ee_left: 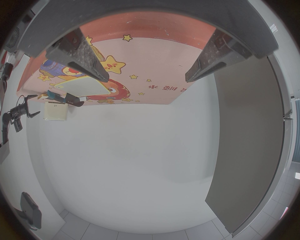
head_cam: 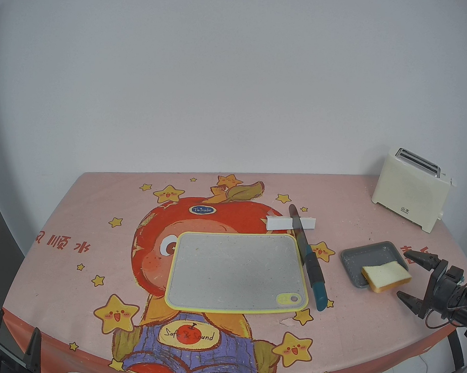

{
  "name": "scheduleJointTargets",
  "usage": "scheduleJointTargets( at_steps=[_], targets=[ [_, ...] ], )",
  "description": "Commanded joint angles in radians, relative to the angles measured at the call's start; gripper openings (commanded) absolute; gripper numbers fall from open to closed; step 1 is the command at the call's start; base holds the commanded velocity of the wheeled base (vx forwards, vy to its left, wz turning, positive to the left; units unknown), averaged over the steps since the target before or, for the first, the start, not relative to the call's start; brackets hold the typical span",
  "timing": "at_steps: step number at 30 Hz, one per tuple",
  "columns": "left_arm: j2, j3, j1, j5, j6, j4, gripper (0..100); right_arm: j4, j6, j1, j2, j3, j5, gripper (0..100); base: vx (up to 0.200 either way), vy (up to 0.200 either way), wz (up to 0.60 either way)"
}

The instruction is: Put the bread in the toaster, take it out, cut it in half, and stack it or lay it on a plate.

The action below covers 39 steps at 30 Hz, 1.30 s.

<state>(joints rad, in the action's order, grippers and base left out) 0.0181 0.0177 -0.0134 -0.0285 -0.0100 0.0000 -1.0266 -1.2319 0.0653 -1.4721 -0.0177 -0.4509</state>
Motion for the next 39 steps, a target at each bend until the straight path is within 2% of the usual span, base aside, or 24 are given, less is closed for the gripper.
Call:
scheduleJointTargets(
  at_steps=[1, 8, 39],
  targets=[
    [-0.01, -0.018, 0.0, -0.001, -0.001, -0.002, 100, -0.007, 0.0, -0.001, -0.048, 0.018, -0.005, 100, 0.0, 0.0, 0.0],
    [-0.01, -0.018, 0.0, -0.001, -0.001, 0.0, 100, -0.01, 0.0, 0.024, -0.065, 0.008, -0.006, 100, 0.0, 0.0, 0.0],
    [-0.01, -0.018, 0.0, -0.001, -0.001, 0.0, 100, -0.012, -0.001, 0.024, -0.137, -0.076, -0.006, 100, 0.0, 0.0, 0.0]
  ],
)
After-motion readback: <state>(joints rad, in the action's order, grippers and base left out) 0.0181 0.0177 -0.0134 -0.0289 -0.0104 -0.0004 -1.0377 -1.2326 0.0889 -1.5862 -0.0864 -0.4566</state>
